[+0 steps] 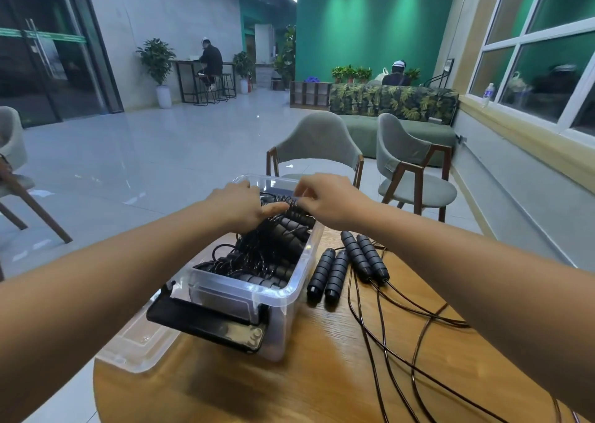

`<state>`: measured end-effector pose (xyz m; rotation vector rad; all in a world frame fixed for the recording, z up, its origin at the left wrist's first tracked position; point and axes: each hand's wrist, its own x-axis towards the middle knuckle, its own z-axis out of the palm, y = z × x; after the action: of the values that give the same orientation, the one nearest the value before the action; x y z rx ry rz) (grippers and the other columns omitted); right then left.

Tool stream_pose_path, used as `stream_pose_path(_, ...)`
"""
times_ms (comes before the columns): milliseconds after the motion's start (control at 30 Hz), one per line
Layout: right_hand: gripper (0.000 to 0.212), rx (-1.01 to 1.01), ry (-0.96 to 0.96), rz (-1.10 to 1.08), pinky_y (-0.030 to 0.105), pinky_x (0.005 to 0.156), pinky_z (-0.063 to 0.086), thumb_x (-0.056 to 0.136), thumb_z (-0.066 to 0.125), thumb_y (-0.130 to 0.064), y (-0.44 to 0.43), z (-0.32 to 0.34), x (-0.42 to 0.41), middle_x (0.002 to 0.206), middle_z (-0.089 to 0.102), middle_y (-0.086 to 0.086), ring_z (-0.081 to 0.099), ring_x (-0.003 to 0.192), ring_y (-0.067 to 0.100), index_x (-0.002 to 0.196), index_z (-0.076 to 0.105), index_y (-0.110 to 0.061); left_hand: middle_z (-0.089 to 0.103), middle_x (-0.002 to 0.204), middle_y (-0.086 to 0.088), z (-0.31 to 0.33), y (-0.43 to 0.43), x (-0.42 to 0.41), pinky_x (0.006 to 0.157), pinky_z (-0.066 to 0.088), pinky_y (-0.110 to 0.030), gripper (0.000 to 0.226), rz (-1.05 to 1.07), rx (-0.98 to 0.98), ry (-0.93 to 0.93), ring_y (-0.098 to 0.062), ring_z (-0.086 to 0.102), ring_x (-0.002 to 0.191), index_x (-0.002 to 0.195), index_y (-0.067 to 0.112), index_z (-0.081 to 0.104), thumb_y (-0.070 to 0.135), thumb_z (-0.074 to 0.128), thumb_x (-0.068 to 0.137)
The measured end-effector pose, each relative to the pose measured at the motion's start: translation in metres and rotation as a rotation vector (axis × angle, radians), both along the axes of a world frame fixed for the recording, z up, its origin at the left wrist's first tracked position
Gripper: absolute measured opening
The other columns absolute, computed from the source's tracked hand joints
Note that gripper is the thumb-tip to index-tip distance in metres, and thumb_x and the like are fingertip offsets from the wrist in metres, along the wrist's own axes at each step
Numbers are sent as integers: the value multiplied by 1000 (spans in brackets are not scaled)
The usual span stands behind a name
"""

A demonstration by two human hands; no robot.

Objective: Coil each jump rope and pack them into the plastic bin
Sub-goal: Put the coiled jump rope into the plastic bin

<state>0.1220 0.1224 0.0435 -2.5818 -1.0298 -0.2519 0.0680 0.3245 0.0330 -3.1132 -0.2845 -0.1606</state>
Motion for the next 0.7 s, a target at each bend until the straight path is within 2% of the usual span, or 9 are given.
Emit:
stream_pose_path(100,24,106,2,-31,51,101,52,105,55,-22,-20,2,4,112,74,-1,66,108,24,124,70,-20,54,139,-9,12,-17,-10,103,47,-50,83,-56,-1,-89,-32,54,125,142,19,54,83,35,92)
stream_pose_path(233,25,141,71,-127,41,95,56,106,56,-21,-56,0,9,115,74,3,68,106,22,128,69,-17,57,131,-5,25,-49,-19,100,51,-45,61,-197,-143,-155,-25,58,115,134,21,60,68,52,97)
stream_pose_path(367,25,1,145,-239,41,96,58,104,63,-28,-89,-22,13,122,74,6,68,109,24,126,70,-17,60,124,-1,22,-91,-30,95,54,-41,46,-316,-223,-230,-20,59,107,127,20,66,56,59,99)
stream_pose_path(500,37,-118,228,-317,37,92,54,101,66,-34,-109,-53,15,128,70,8,64,116,26,133,67,-15,65,123,-1,11,-123,-30,96,55,-43,44,-354,-221,-182,-21,62,109,126,23,65,56,58,98)
stream_pose_path(600,39,-156,252,-374,41,90,59,99,67,-38,-111,-75,14,119,70,8,65,106,25,129,66,-13,64,124,0,5,-140,-32,97,54,-43,40,-336,-201,-199,-22,61,113,126,24,64,53,58,99)
stream_pose_path(700,39,-153,275,-425,47,83,62,93,71,-48,-111,-96,16,104,67,6,65,92,23,113,64,-16,64,123,1,-3,-159,-39,96,52,-42,34,-346,-185,-241,-21,59,115,126,24,63,47,57,101)
